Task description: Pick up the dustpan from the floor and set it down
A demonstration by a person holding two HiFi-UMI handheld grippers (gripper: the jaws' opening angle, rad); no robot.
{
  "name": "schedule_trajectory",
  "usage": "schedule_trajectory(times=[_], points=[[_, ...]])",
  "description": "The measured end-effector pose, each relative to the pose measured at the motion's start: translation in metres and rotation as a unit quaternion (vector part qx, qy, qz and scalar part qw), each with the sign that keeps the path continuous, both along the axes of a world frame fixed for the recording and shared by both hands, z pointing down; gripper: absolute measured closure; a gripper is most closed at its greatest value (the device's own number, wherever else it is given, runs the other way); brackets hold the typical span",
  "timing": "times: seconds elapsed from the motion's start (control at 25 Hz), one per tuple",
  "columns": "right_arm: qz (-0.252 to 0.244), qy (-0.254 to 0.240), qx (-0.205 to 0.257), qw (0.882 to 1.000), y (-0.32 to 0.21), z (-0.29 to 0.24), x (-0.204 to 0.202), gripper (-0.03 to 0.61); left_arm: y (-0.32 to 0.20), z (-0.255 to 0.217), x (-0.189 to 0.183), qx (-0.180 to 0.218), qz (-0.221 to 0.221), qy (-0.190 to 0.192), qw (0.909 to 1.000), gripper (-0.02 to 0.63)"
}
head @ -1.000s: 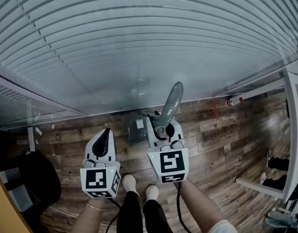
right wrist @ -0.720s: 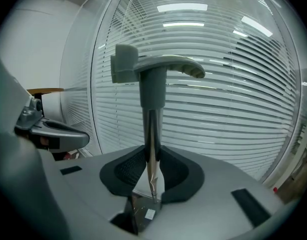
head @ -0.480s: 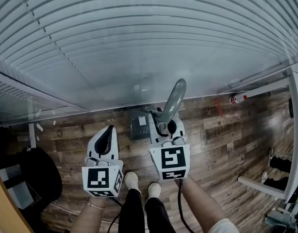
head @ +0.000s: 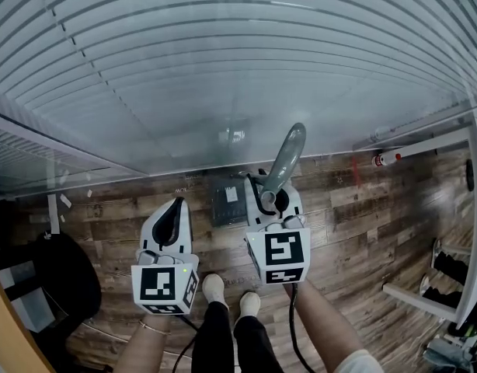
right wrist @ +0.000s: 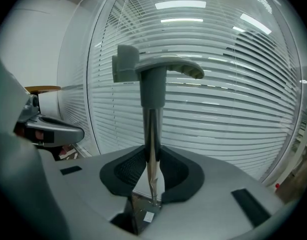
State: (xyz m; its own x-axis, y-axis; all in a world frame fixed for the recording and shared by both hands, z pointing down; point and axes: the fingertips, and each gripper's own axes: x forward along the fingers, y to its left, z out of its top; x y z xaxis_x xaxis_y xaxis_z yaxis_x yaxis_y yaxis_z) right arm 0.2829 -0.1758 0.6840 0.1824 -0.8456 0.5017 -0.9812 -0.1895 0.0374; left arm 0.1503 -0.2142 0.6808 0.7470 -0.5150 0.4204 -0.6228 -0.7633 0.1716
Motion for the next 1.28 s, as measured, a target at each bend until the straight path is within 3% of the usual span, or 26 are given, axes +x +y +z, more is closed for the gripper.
schedule_trajectory(times=[0.88, 1.28], points=[[0.024, -0.009, -0.001, 1.000, -0.016, 0.013, 0.030, 0.477, -0.002, -0.001, 0.006, 0.007, 0.010, -0.008, 0.9999, 0.595], [0.030, -0.039, 0.012, 0.999, -0.017, 0.010, 0.036, 0.477, -0.003, -0.007, 0.007, 0.012, 0.008, -0.005, 0.9999, 0.595]])
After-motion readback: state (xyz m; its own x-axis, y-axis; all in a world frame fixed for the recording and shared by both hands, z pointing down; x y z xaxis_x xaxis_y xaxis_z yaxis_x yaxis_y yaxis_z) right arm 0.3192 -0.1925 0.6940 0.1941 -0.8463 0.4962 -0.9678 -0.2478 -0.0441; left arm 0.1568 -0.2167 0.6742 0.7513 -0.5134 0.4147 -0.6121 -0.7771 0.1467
